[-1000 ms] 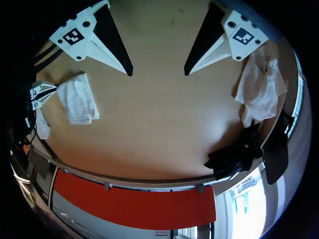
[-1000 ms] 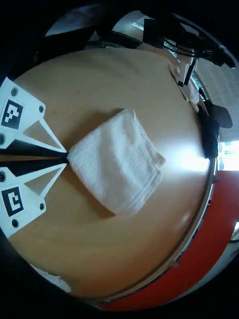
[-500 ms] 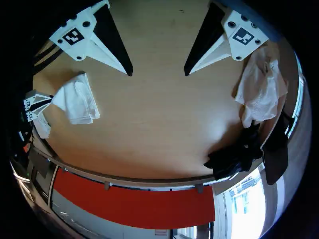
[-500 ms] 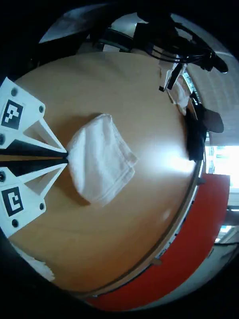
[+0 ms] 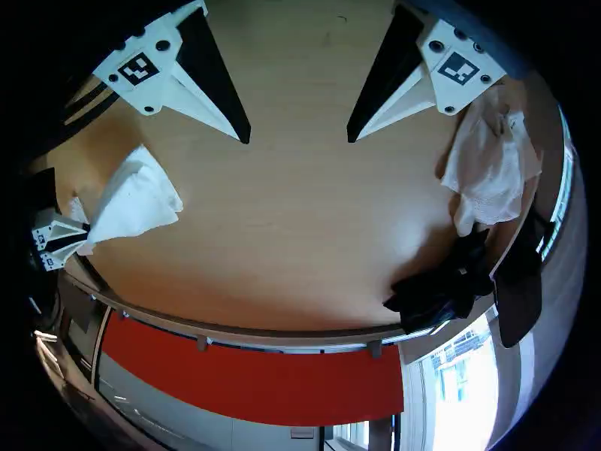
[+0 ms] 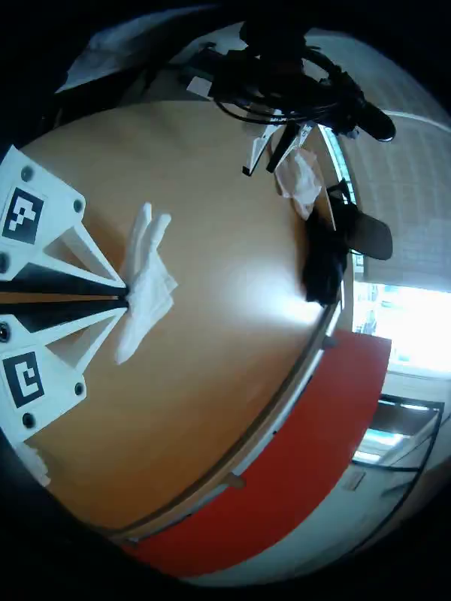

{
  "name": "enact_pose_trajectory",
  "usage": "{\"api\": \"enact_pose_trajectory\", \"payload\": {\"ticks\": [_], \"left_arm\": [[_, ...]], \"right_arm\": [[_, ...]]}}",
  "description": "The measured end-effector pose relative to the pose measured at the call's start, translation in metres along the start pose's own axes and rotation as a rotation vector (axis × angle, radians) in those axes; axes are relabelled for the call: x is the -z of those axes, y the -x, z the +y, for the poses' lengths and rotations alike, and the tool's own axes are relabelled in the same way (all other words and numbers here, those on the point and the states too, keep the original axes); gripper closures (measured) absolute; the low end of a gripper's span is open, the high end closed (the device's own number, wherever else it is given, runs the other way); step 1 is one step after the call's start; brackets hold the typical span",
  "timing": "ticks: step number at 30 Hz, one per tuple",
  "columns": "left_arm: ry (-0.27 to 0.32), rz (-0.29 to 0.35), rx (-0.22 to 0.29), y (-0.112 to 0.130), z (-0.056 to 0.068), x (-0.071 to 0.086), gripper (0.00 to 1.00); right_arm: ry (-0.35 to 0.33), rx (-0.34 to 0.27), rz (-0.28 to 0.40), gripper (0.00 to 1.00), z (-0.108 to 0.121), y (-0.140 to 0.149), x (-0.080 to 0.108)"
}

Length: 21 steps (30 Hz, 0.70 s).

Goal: Fold towel

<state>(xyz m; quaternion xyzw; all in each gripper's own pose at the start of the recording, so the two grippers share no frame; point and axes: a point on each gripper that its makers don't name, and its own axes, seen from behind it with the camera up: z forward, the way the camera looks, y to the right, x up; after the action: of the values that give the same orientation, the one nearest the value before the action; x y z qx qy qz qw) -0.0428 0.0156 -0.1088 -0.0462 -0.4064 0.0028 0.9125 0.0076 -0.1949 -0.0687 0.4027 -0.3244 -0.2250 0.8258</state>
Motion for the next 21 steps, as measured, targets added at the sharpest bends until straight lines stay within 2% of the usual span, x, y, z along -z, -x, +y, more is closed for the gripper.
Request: {"api": "enact_pose_trajectory", "payload": {"ticks": [8, 21], "left_arm": [[0.002, 0.016, 0.000, -0.006, 0.002, 0.003, 0.05], [0.009, 0.028, -0.008, -0.011, 0.005, 0.004, 0.05]], "right_arm": [[0.036, 0.033, 0.059, 0.96, 0.019, -0.038, 0.020], [0.096, 0.033, 0.065, 0.96, 0.049, -0.043, 0.043]]}}
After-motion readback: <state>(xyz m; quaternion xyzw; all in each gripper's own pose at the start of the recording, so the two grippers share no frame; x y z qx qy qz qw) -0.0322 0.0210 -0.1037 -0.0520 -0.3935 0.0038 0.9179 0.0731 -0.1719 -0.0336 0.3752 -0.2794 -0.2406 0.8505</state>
